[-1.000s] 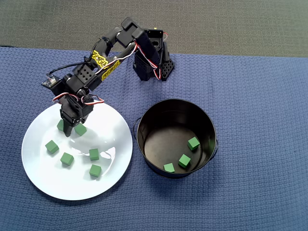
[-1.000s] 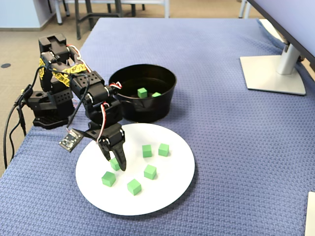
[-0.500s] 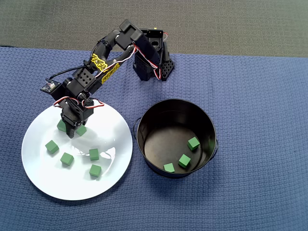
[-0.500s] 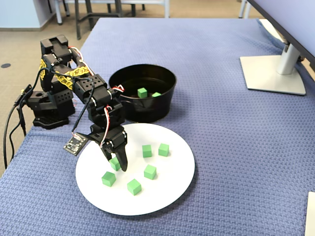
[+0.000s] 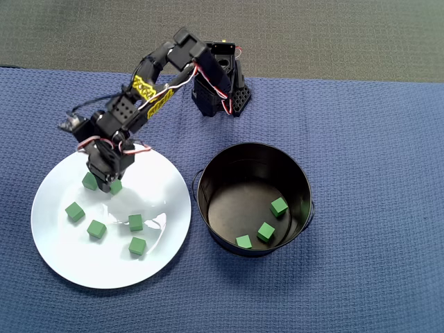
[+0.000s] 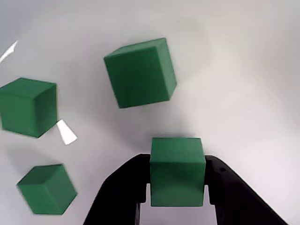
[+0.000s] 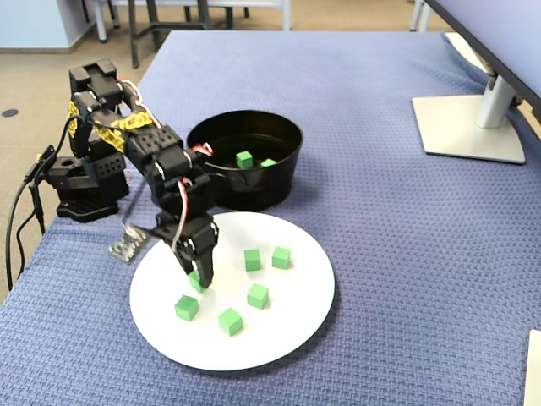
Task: Pick up the green cubes from the white plate and place them in the black recipient
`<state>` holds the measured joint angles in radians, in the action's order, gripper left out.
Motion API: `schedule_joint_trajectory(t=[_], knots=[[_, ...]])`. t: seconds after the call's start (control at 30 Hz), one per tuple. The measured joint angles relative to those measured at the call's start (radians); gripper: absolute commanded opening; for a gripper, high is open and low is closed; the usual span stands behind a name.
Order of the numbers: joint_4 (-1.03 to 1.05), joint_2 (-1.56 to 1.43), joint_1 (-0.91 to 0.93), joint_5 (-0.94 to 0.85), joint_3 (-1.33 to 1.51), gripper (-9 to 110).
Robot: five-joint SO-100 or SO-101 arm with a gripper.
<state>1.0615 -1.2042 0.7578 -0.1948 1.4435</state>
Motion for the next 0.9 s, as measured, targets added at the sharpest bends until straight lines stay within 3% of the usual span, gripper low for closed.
schedule_joint_trajectory(t=[0.3,0.47,0.7,0.73,0.77,0.9], knots=[[0.135,-0.543,-0.092,0.106,0.094,0],[0.232,-0.781,-0.364,0.249,0.189,0],[0.141,-0.867,-0.785,0.422,0.420,0],[0.124,-0.857,-0.838,0.431,0.442,10],[0.115,-0.847,-0.887,0.439,0.453,30],[0.130,-0.830,-0.953,0.399,0.431,36]])
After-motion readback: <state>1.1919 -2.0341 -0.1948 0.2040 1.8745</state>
